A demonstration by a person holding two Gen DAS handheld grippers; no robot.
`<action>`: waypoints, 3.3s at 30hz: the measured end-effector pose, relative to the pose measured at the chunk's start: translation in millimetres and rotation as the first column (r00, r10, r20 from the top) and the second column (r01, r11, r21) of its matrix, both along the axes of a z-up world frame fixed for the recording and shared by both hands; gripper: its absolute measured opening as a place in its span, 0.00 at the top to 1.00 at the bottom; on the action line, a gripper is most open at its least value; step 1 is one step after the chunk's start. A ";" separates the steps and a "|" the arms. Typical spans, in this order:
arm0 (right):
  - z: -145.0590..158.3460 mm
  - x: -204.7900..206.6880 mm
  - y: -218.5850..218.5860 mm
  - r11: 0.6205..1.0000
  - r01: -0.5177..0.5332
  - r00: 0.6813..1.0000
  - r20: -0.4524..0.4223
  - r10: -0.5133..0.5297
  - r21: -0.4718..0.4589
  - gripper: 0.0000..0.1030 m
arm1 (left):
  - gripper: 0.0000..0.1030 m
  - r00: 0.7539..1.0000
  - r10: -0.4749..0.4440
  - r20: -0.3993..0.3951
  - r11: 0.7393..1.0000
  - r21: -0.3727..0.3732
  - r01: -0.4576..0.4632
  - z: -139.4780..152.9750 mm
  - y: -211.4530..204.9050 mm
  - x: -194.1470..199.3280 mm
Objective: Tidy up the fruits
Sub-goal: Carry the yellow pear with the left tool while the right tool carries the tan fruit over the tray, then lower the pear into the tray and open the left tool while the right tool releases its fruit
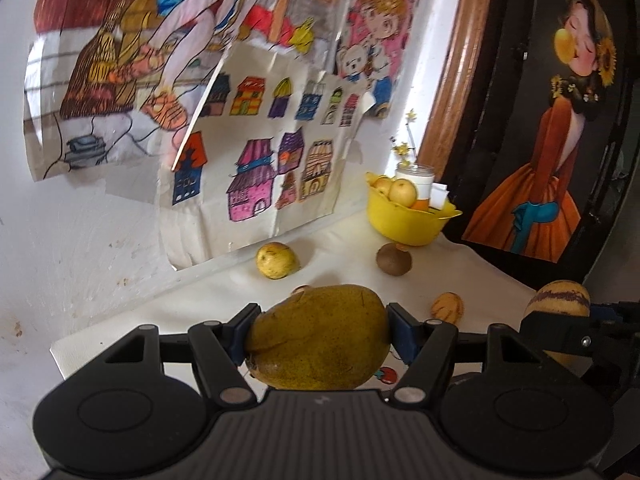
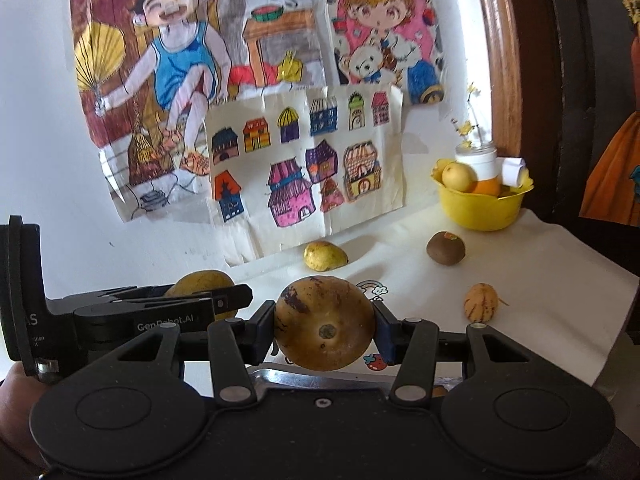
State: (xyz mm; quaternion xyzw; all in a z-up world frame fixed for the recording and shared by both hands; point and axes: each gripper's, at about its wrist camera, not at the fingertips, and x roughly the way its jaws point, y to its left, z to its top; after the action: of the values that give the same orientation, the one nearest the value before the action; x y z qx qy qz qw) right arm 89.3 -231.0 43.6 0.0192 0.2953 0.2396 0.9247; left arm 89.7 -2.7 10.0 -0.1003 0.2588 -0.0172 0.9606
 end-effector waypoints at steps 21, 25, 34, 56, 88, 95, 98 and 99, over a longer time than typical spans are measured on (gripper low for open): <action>17.7 -79.7 -39.8 0.999 0.047 0.998 0.049 -0.048 0.025 0.50 | 0.31 0.996 -0.088 0.026 0.995 0.040 0.087 15.2 -44.5 -68.3; 17.3 -85.4 -44.5 0.998 0.058 0.997 0.047 -0.059 0.028 0.50 | 0.31 0.994 -0.102 0.024 0.994 0.038 0.101 13.4 -49.1 -76.0; 0.2 -73.2 -50.5 0.996 0.085 0.996 0.000 -0.085 0.033 0.50 | 0.31 0.995 -0.098 -0.026 0.995 0.025 0.098 -7.9 -46.2 -66.1; -83.6 11.6 -40.6 0.996 0.089 0.977 -0.195 -0.088 -0.004 0.50 | 0.31 0.982 -0.060 -0.179 0.998 0.021 0.065 -73.2 -32.7 12.5; -129.7 44.5 -16.5 0.995 0.048 0.968 -0.242 -0.069 -0.088 0.50 | 0.31 0.968 -0.033 -0.248 0.999 0.034 0.042 -109.9 -26.3 26.1; -135.4 45.8 -18.1 0.992 0.052 0.967 -0.243 -0.078 -0.112 0.50 | 0.31 0.968 -0.036 -0.250 0.998 0.032 0.046 -111.1 -28.1 25.9; -139.3 45.8 -17.3 0.991 0.050 0.967 -0.243 -0.079 -0.123 0.50 | 0.31 0.967 -0.036 -0.251 0.998 0.032 0.046 -111.6 -28.5 26.3; -140.5 45.7 -16.5 0.991 0.048 0.967 -0.242 -0.078 -0.126 0.50 | 0.31 0.967 -0.036 -0.251 0.998 0.032 0.046 -111.4 -28.4 26.6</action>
State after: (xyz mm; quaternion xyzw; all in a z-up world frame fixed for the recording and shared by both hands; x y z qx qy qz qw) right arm 135.0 -247.4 -96.9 0.0030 0.4209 0.1878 0.8874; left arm 116.3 -31.1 -101.4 -0.0783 0.3804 -0.0194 0.9213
